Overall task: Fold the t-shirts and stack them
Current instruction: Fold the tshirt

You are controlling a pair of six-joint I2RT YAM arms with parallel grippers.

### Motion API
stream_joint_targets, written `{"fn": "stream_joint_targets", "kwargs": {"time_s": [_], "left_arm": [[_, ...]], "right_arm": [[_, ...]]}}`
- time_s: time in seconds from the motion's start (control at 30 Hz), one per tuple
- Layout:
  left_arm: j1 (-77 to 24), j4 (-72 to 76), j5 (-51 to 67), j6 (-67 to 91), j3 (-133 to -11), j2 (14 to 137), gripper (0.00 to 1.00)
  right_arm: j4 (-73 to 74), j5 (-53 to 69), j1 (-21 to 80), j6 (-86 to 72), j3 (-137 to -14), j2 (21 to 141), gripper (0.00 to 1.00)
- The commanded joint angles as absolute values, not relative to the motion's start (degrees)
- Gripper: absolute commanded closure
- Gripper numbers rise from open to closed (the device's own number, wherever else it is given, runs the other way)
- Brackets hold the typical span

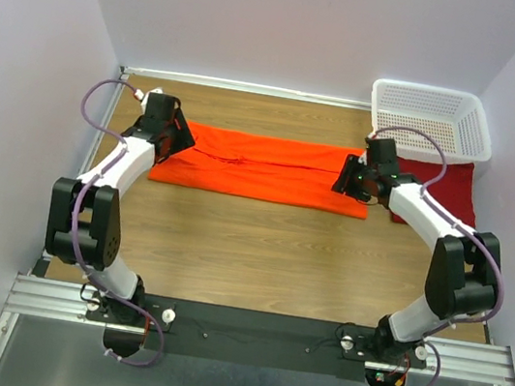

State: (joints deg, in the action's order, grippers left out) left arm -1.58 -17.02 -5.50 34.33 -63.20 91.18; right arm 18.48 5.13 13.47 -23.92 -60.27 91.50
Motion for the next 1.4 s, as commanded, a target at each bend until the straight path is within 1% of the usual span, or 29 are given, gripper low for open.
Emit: {"fn": "stream_joint_targets", "kwargs": {"time_s": [0.0,0.13,0.33,0.5,0.7,0.83,0.87,0.9,0.93,1.07,1.1,1.13,1.17,1.23,1.37], "left_arm": [[-6.58,-19.42,-8.44,38.23,-62.05,90.09,0.27],[-9.66,-18.99,-8.35,39.81,-62.84,93.24,0.29],[-10.2,-18.11,-8.35,39.46,-65.65,100.45,0.33],[-10.02,-18.72,-7.91,38.67,-68.29,106.42,0.33],[-9.58,-19.95,-9.31,36.4,-73.2,112.66,0.33],[-9.32,-23.37,-11.42,33.93,-80.32,118.11,0.33],[-9.06,-23.99,-11.69,33.32,-83.55,119.26,0.33],[-8.7,-25.21,-11.86,32.09,-85.41,121.53,0.33],[-8.27,-25.75,-12.47,31.38,-89.17,122.6,0.33],[-6.77,-27.95,-13.97,26.39,-98.32,128.66,0.32],[-6.16,-28.21,-13.89,25.41,-103.22,131.2,0.32],[-5.89,-28.3,-13.45,24.27,-105.71,132.53,0.32],[-5.71,-28.3,-12.49,22.17,-110.52,133.84,0.31],[-5.54,-28.13,-11.52,20.23,-116.42,136.92,0.28],[-5.36,-27.34,-8.88,19.25,-120.06,137.47,0.24]], "right_arm": [[23.47,-4.21,17.48,-18.64,-63.28,95.09,0.46],[23.64,-5.36,19.68,-17.23,-65.56,99.3,0.46],[23.99,-7.03,21.62,-15.82,-67.24,103.27,0.46],[24.78,-8.61,23.38,-15.56,-66.01,105.55,0.46],[28.55,-6.51,28.12,-17.75,-62.14,104.77,0.46],[32.51,-0.29,33.39,-19.07,-61.26,104.15,0.46],[33.3,2.17,36.62,-18.72,-61.69,104.5,0.46],[34.79,4.55,38.39,-18.55,-63.09,104.94,0.46],[35.5,5.53,42.24,-17.59,-64.24,106.59,0.46],[39.28,6.68,50.68,-15.65,-71.18,110.73,0.46],[40.33,7.55,51.76,-14.86,-73.89,112.57,0.46],[40.43,8.52,52.46,-14.42,-73.92,113.28,0.46],[40.43,9.57,53.43,-13.98,-76.96,113.9,0.46],[40.69,11.68,54.31,-12.84,-82.23,115.57,0.46],[42.89,12.05,54.67,-10.03,-89.02,116.11,0.45]]}}
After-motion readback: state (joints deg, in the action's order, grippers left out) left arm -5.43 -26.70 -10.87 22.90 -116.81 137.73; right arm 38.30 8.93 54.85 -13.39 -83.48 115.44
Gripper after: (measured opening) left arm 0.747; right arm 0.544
